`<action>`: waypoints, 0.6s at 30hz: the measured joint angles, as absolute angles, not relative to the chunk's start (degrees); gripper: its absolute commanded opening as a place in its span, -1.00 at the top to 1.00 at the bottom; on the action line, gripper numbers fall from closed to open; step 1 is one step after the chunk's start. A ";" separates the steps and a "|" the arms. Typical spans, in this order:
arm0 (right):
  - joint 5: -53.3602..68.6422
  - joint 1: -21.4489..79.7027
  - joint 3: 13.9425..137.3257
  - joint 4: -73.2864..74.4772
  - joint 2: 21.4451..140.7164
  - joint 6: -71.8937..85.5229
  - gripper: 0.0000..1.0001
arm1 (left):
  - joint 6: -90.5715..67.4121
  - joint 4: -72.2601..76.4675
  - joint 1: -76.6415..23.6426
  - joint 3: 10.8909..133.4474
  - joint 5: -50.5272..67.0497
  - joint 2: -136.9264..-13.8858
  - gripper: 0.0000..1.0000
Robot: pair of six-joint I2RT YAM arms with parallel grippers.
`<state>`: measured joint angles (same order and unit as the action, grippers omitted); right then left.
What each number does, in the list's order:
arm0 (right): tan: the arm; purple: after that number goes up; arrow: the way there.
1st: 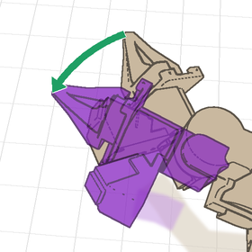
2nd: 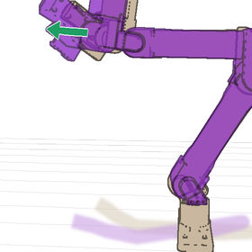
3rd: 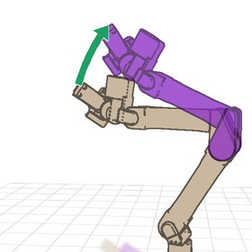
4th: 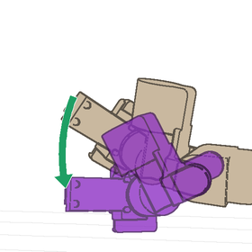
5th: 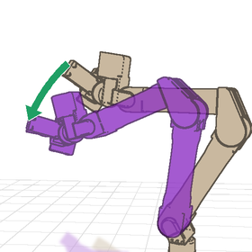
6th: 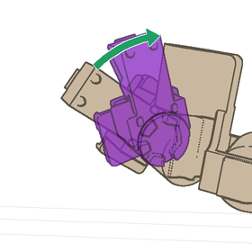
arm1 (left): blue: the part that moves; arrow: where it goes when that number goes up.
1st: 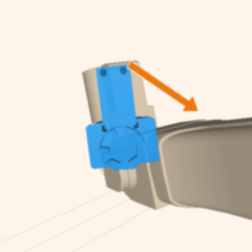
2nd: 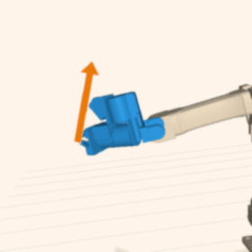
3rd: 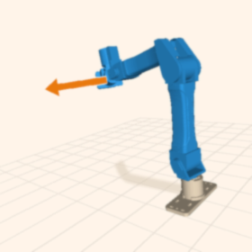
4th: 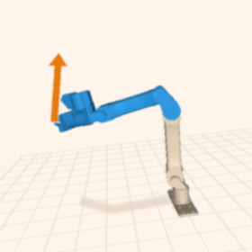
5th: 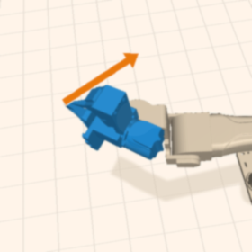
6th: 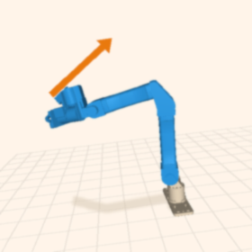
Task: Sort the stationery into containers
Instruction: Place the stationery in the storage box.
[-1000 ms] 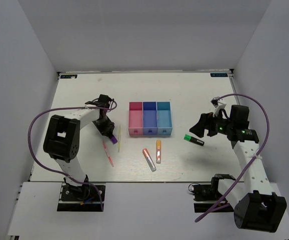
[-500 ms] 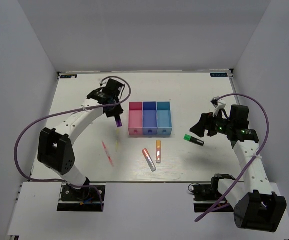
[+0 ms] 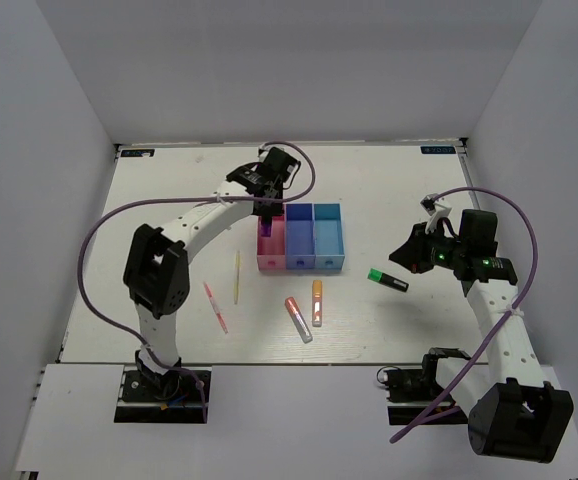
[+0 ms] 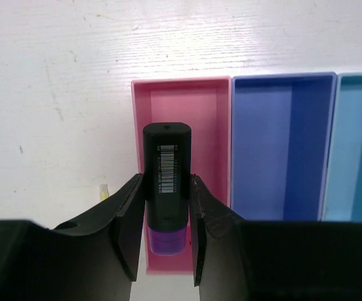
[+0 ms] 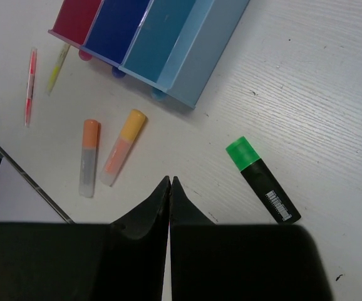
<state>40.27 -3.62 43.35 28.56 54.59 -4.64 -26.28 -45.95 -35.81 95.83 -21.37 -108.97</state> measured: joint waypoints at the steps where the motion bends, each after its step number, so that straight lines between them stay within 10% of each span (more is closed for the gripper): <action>1: 40.27 -3.62 43.35 28.56 54.59 -4.67 0.96 | -25.71 -45.95 -35.86 96.79 -21.85 -110.34 0.86; 13: 40.27 -3.64 43.35 28.58 54.59 -4.73 0.65 | -24.75 -45.89 -36.07 97.93 -23.29 -113.47 -0.15; 18: 40.29 -3.64 43.35 28.58 54.59 -4.75 0.58 | -24.91 -46.00 -36.51 97.97 -22.90 -113.47 -0.23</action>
<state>40.29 -3.64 43.35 28.58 54.59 -4.75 -24.91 -46.00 -36.51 97.97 -22.90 -113.47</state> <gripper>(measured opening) 0.202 0.599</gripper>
